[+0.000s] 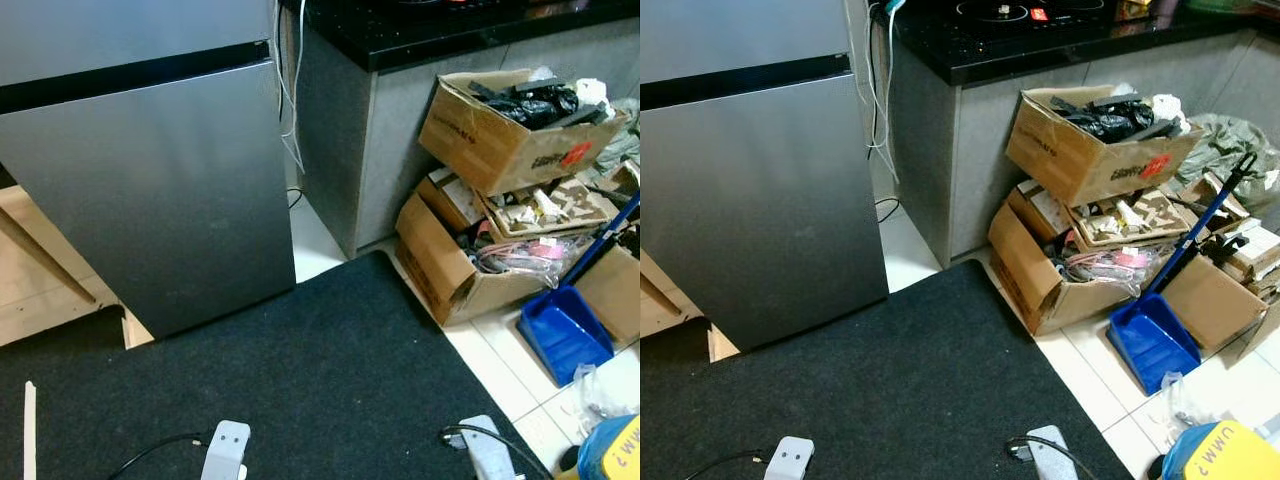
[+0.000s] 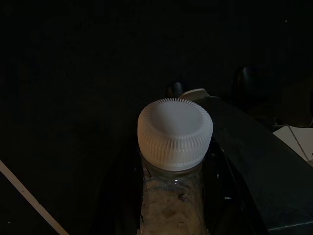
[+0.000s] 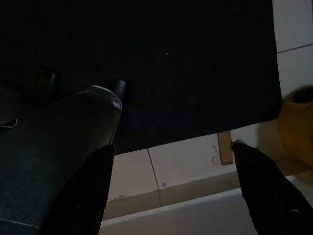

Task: Restocking fridge

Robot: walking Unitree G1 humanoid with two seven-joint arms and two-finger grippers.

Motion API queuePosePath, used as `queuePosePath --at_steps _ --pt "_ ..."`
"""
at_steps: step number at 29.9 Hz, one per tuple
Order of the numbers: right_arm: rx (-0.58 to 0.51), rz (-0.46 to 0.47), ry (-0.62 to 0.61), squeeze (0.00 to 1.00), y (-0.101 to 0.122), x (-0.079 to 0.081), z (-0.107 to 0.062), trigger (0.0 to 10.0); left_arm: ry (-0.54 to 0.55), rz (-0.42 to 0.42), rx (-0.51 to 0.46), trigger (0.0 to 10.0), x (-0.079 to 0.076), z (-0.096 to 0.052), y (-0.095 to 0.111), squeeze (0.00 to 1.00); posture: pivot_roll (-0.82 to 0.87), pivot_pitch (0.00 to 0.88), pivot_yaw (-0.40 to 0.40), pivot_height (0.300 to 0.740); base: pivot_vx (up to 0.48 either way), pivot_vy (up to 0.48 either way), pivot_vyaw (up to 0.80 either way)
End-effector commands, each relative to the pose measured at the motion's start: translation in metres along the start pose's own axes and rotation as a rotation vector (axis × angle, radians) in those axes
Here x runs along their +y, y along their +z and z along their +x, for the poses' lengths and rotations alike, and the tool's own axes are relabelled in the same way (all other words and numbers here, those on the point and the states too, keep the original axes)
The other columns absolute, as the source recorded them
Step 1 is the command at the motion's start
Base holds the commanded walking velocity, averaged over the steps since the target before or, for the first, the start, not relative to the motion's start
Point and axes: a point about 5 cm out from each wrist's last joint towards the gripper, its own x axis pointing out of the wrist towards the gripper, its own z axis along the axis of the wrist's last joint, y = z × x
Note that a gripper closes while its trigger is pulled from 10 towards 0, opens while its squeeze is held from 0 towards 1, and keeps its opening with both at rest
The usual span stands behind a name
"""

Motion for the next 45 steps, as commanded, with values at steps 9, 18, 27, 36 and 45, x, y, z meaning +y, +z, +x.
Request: queuePosePath --at_steps 9,18,27,36,45 --pt "0.033 0.029 0.006 0.00 -0.017 0.009 -0.002 10.0 -0.024 -0.039 0.077 10.0 0.003 -0.004 -0.021 0.00 -0.08 0.150 -0.019 0.740 0.000 -0.052 0.00" --pt "0.026 0.017 0.009 0.00 -0.014 0.008 -0.001 10.0 -0.002 -0.065 0.064 10.0 0.005 -0.003 -0.017 0.00 -0.10 0.119 -0.023 0.740 0.000 -0.245 0.00" --pt "-0.024 0.018 0.066 0.00 -0.008 0.002 -0.003 10.0 -0.069 -0.018 0.048 10.0 -0.017 0.003 -0.004 0.00 -0.12 0.110 -0.021 0.740 0.000 0.000 0.20" --pt "-0.020 0.050 0.033 0.00 -0.013 -0.001 -0.004 10.0 -0.066 0.014 0.050 10.0 -0.009 0.002 0.000 0.00 -0.14 0.092 0.002 0.740 0.000 0.000 0.50" --pt "-0.005 0.051 0.011 0.00 -0.013 -0.004 -0.004 10.0 -0.018 -0.016 0.067 10.0 0.007 -0.002 -0.007 0.00 -0.11 0.062 -0.027 0.740 0.000 0.000 0.00"
